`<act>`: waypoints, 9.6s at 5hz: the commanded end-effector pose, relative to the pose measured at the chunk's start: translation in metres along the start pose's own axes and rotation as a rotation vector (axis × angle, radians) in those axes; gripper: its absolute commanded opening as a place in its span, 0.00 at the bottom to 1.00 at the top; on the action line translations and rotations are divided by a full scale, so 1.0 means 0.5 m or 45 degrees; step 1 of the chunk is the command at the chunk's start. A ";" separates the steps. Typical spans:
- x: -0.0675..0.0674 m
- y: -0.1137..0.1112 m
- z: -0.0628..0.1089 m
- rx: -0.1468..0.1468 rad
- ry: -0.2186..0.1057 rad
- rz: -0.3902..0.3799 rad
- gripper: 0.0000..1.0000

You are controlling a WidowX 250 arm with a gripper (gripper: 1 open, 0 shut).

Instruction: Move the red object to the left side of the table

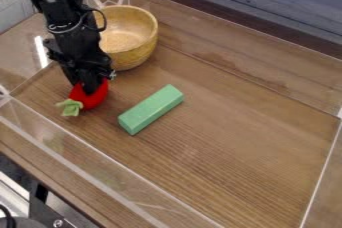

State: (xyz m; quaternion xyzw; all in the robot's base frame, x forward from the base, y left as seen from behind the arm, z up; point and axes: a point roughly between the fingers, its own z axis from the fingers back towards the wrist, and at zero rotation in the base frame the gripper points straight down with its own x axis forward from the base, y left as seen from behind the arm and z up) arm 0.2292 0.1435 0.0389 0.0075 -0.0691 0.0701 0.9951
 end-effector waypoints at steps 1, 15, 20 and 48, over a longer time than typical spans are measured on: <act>0.001 0.005 0.004 0.017 -0.003 0.002 0.00; 0.027 0.010 -0.064 0.025 0.143 0.070 0.00; 0.047 0.026 -0.074 0.036 0.193 0.088 0.00; 0.090 0.057 -0.069 0.070 0.484 0.174 0.00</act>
